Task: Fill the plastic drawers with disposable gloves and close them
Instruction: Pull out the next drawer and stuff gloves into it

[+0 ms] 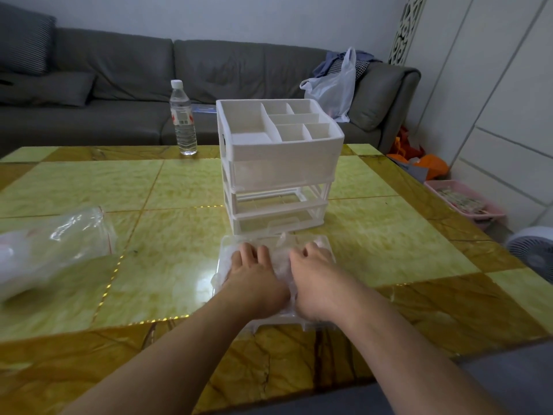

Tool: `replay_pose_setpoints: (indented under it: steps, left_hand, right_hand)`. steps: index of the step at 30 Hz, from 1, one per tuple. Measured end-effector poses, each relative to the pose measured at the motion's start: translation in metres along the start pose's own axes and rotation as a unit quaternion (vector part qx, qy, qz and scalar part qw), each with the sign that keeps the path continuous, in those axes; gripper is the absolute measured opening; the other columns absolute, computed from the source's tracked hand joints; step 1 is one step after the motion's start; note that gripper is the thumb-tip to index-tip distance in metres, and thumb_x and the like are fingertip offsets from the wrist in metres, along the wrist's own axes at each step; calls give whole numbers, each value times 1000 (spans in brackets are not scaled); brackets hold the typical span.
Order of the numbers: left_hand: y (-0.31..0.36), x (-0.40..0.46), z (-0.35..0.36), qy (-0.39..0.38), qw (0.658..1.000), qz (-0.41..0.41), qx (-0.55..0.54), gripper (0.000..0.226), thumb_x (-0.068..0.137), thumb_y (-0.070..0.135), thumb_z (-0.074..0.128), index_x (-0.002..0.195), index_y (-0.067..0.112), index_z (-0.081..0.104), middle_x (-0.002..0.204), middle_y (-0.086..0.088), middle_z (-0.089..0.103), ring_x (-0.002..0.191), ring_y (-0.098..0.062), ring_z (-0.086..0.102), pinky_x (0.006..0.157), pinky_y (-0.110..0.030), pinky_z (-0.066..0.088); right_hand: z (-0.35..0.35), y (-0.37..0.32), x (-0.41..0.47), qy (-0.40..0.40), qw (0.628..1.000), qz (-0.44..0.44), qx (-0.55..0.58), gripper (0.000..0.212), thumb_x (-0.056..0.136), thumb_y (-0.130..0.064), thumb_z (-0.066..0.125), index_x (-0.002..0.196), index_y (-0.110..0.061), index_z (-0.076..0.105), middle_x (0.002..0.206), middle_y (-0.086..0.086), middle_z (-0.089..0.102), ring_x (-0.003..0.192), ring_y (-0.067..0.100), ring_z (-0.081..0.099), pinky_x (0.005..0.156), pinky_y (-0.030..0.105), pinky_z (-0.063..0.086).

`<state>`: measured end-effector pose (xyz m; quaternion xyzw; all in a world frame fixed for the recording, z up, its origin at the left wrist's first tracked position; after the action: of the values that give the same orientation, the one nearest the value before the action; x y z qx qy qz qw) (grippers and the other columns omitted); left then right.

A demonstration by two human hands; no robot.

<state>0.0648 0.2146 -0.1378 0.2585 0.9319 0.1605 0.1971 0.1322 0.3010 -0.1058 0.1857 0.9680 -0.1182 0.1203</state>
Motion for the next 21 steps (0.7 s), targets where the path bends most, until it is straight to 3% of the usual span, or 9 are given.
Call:
replay_pose_setpoints:
  steps: [3, 6, 8, 11, 14, 18, 21]
  left_hand:
    - [0, -2, -1, -1, 1000, 1, -6, 67, 89, 38, 51, 145, 12, 25, 141, -9, 21, 140, -32, 20, 120, -48, 28]
    - [0, -3, -6, -1, 1000, 7, -4, 60, 92, 36, 51, 142, 11, 32, 142, -12, 25, 138, -34, 25, 119, -44, 29]
    - [-1, -5, -13, -12, 1000, 14, 3, 58, 93, 33, 55, 143, 10, 35, 145, -13, 28, 136, -35, 31, 116, -42, 33]
    - [0, -12, -30, -25, 999, 40, 7, 56, 98, 33, 59, 148, 13, 41, 154, -9, 27, 135, -31, 45, 112, -39, 41]
    - [4, -26, -57, 19, 995, 93, -4, 45, 103, 23, 56, 147, 21, 50, 160, 4, 32, 132, -20, 52, 108, -29, 43]
    - [-3, -43, -86, 82, 987, 138, -31, 38, 100, 15, 61, 133, 34, 63, 149, 17, 47, 120, -7, 58, 90, -15, 46]
    - [-12, -57, -104, 172, 972, 160, -27, 33, 95, 15, 67, 117, 39, 67, 136, 20, 54, 115, -3, 56, 88, -18, 46]
  right_hand:
    - [9, 2, 4, -60, 997, 33, 37, 85, 91, -12, 74, 161, -12, 25, 167, 14, 15, 157, 36, 18, 122, 49, 37]
    - [5, 5, 8, -40, 997, 33, 63, 78, 92, -18, 72, 157, -11, 31, 161, 14, 23, 154, 35, 24, 121, 47, 39]
    - [0, 5, 6, -19, 998, 24, 64, 63, 93, -22, 69, 150, -10, 43, 153, 12, 34, 146, 33, 35, 116, 44, 43]
    - [-10, 5, -1, 13, 996, 14, 83, 39, 95, -17, 64, 134, -13, 61, 136, 7, 54, 120, 27, 60, 93, 36, 55]
    - [-21, 9, -10, 54, 990, 14, 133, 33, 99, -12, 59, 132, -17, 65, 129, 5, 64, 111, 24, 65, 82, 30, 52]
    - [-39, 16, -15, 141, 973, 5, 182, 34, 96, -8, 60, 124, -25, 71, 123, -4, 69, 107, 15, 67, 90, 31, 58]
    - [-51, 21, -17, 198, 957, 4, 213, 35, 94, 2, 59, 113, -23, 75, 110, -4, 70, 94, 10, 67, 82, 31, 63]
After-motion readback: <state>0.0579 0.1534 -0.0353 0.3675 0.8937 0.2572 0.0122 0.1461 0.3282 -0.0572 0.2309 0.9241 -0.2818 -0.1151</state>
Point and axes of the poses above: each hand's wrist, its own x-axis towards the middle knuckle, its own z-axis out of the palm, y = z × x, the point moved 7 cm from there along x, towards the middle knuckle
